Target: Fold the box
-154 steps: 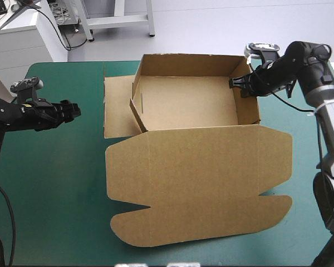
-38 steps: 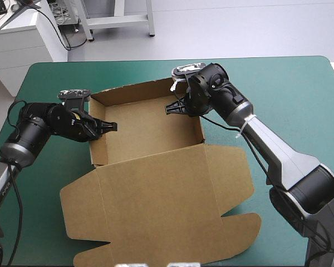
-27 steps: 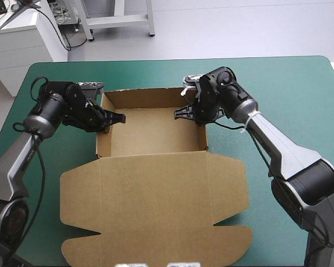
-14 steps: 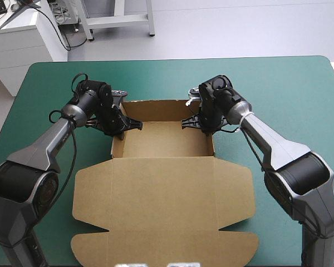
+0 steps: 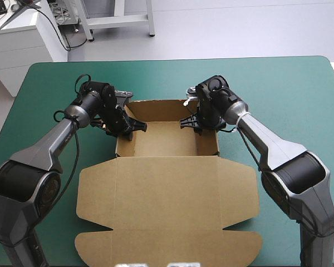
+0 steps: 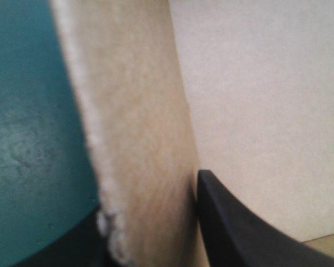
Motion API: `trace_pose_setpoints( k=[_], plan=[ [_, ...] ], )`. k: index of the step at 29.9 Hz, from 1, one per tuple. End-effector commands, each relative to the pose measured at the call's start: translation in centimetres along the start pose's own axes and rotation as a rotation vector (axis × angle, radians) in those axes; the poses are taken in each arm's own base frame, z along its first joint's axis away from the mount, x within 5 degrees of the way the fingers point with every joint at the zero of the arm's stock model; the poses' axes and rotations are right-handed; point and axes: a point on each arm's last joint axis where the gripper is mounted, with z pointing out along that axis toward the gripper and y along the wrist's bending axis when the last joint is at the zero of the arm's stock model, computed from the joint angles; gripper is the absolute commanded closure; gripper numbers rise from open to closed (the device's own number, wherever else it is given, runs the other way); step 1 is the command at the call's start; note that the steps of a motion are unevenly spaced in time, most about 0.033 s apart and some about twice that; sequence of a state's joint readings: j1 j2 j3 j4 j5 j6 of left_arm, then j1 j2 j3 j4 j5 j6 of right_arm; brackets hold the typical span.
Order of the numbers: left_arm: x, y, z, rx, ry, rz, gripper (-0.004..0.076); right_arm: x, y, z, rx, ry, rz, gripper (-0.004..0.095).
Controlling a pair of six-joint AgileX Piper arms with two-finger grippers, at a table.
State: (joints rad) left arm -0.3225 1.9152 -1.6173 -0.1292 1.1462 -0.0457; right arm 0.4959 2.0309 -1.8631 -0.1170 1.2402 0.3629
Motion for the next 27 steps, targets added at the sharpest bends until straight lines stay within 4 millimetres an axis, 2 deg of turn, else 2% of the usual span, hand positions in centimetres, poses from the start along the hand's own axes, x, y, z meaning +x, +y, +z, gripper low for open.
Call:
trace_pose_setpoints(
  k=[1,3,5,11,15,20,23,25,27],
  plan=[
    [-0.3,-1.3,-2.7,0.066,-0.095,0.006,0.0313,-0.6,-0.5,-4.1,0.001,-0.114,0.000,0.0403],
    [-0.4,-1.4,-2.9,0.065,-0.101,0.008,0.0224,-0.8,-0.8,-4.6,0.018,-0.134,-0.005,0.0403],
    [-0.5,-1.4,-3.1,0.064,-0.110,0.010,0.0177,-0.8,-1.0,-4.9,0.034,-0.149,-0.009,0.0403],
    [-0.9,-0.9,-4.7,-0.016,-0.115,0.050,0.0169,-0.8,-1.5,-6.8,0.055,-0.201,-0.013,0.0403],
    [-1.2,-0.5,-7.1,-0.093,-0.122,0.077,0.0169,-0.6,-2.0,-8.8,0.067,-0.255,-0.030,0.0403],
    [-1.8,-0.7,-11.8,-0.129,-0.266,0.089,0.0182,0.1,-2.8,-12.1,0.057,-0.333,-0.018,0.0403],
    [-1.8,-1.1,-14.9,-0.121,-0.365,0.092,0.0231,0.7,-3.0,-13.9,0.022,-0.365,-0.001,0.0403],
    [-1.1,-1.5,-17.1,-0.098,-0.425,0.095,0.0306,1.0,-3.1,-14.7,0.007,-0.378,-0.001,0.0403],
    [0.1,-1.7,-19.2,-0.092,-0.471,0.125,0.0432,1.1,-3.3,-15.0,-0.004,-0.381,0.006,0.0403]
  ],
)
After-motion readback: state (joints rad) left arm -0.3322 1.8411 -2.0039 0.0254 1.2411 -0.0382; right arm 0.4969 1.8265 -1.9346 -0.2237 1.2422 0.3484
